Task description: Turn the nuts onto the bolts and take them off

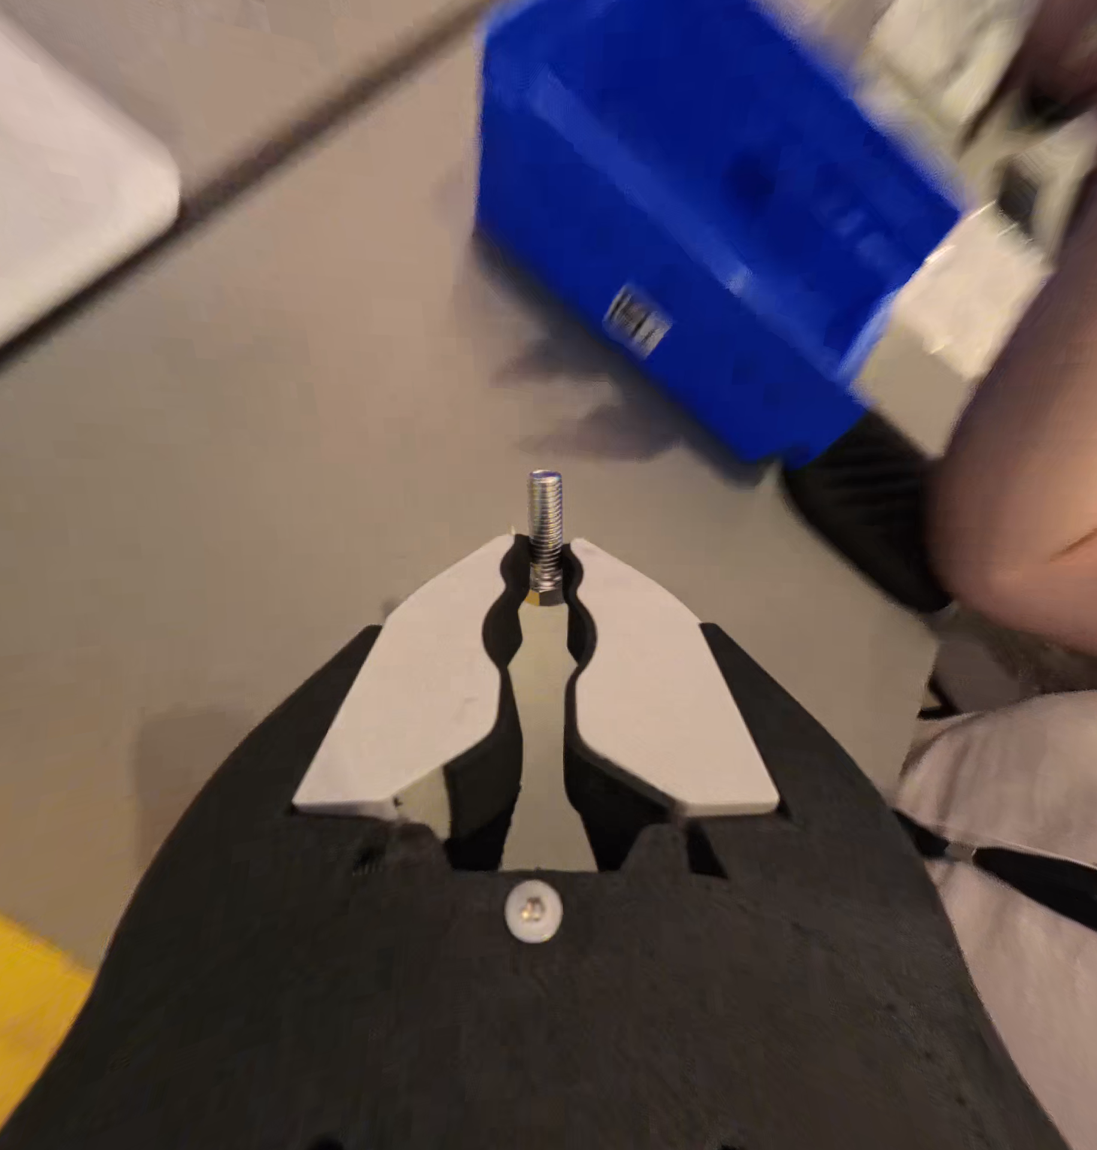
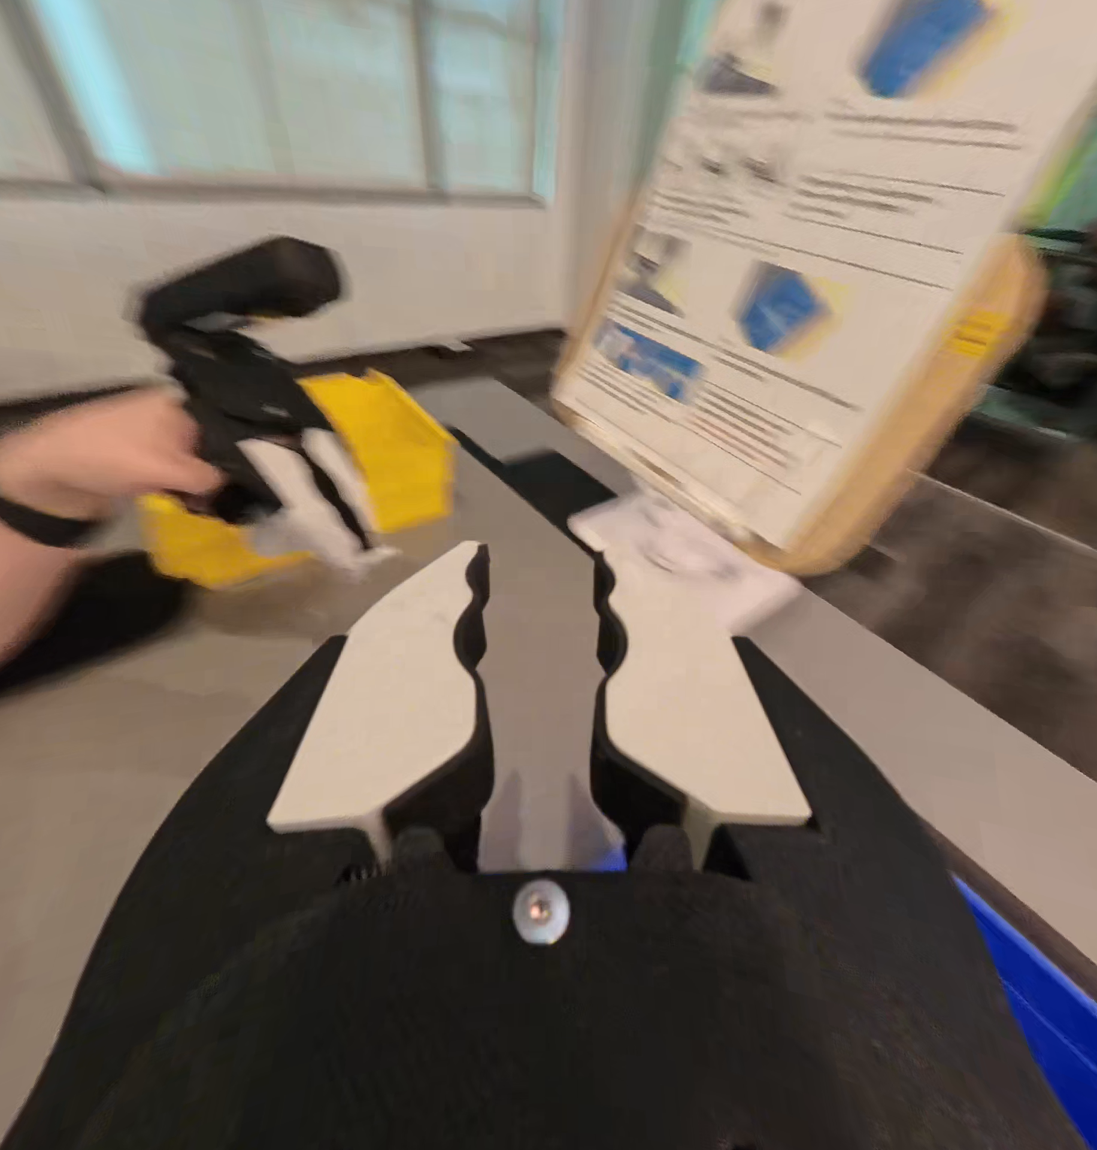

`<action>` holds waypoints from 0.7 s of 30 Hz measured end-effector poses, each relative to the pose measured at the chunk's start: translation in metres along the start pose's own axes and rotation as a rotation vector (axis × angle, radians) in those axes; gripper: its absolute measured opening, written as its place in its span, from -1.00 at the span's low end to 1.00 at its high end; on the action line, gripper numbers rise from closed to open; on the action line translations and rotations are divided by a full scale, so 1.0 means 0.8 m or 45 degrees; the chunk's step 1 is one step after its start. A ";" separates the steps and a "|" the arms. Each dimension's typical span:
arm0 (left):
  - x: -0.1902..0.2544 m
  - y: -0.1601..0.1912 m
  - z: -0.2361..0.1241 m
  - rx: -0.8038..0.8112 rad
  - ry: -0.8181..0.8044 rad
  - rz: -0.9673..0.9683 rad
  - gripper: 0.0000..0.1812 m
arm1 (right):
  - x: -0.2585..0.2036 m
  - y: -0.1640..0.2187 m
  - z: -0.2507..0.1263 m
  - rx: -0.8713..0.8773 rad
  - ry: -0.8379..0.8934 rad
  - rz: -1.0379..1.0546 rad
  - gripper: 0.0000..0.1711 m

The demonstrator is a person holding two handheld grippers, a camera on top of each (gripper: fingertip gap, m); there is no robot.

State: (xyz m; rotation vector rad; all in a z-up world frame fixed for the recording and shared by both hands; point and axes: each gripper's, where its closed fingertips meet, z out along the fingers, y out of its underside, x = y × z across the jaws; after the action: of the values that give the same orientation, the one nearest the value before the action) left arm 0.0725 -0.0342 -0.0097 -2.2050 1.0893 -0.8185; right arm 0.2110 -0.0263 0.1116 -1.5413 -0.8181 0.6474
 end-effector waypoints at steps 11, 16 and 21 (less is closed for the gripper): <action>0.052 -0.043 -0.020 0.254 -0.105 0.524 -0.90 | -0.113 0.034 0.118 -0.149 -0.375 0.274 -0.58; 0.050 -0.045 -0.031 0.270 -0.123 0.520 -0.90 | -0.111 0.036 0.114 -0.170 -0.377 0.303 -0.65; 0.053 -0.042 -0.037 0.260 -0.109 0.551 -0.90 | -0.128 0.038 0.117 -0.180 -0.478 0.310 -0.88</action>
State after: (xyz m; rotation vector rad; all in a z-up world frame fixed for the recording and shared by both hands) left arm 0.0890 -0.0576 0.0453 -1.7313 1.3127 -0.6073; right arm 0.0800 -0.0533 0.0637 -1.6889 -0.9793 1.1012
